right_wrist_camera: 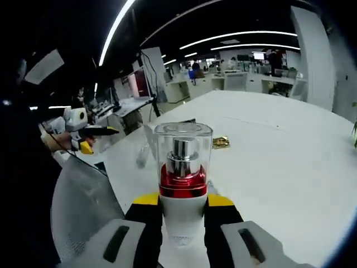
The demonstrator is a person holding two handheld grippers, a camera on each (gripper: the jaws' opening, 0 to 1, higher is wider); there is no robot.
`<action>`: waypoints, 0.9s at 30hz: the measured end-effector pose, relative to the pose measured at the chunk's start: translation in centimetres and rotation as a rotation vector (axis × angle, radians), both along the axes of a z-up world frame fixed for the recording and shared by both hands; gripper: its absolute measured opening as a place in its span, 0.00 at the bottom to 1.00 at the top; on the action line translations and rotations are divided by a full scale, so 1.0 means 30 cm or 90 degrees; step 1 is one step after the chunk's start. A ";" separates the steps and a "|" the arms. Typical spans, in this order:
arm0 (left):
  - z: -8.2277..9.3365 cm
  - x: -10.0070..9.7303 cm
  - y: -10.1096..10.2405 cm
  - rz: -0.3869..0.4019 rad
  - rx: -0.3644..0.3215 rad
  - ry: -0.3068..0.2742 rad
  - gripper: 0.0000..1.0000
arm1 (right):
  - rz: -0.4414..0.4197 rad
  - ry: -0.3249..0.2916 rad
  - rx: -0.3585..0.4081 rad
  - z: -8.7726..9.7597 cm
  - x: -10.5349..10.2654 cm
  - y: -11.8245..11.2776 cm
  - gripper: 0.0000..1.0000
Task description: Arrange the skincare products in the storage area until every visible bottle or jar stands upright without overlapping.
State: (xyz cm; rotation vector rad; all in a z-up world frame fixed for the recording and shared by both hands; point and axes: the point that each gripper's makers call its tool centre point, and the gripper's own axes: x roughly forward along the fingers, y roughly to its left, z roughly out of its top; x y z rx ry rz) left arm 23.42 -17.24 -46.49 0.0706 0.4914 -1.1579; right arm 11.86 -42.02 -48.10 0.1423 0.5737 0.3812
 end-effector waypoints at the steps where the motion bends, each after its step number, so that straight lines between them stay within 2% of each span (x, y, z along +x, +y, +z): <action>1: 0.014 -0.004 -0.006 -0.003 -0.005 0.000 0.99 | 0.013 -0.007 0.007 0.009 -0.005 0.026 0.19; 2: 0.047 -0.015 -0.020 -0.011 -0.015 -0.002 0.99 | 0.030 -0.014 0.009 0.017 -0.010 0.048 0.19; 5: 0.085 -0.047 -0.051 -0.037 -0.028 -0.007 0.98 | 0.090 -0.031 0.026 0.045 -0.019 0.146 0.19; 8: 0.126 -0.114 -0.097 -0.084 -0.041 -0.011 0.98 | 0.142 -0.042 0.040 0.065 -0.017 0.224 0.19; 13: 0.156 -0.238 -0.151 -0.177 -0.058 -0.005 0.93 | 0.228 -0.060 0.074 0.106 -0.013 0.377 0.19; 18: 0.159 -0.313 -0.164 -0.231 -0.060 0.001 0.90 | 0.324 -0.070 0.081 0.130 0.000 0.543 0.19; 21: 0.187 -0.367 -0.174 -0.279 -0.075 0.006 0.82 | 0.373 -0.076 0.086 0.142 0.008 0.620 0.19; 24: 0.204 -0.376 -0.182 -0.291 -0.081 0.003 0.77 | 0.402 -0.082 0.093 0.153 0.021 0.676 0.19; 27: 0.217 -0.371 -0.193 -0.296 -0.089 -0.007 0.75 | 0.445 -0.091 0.093 0.167 0.032 0.736 0.20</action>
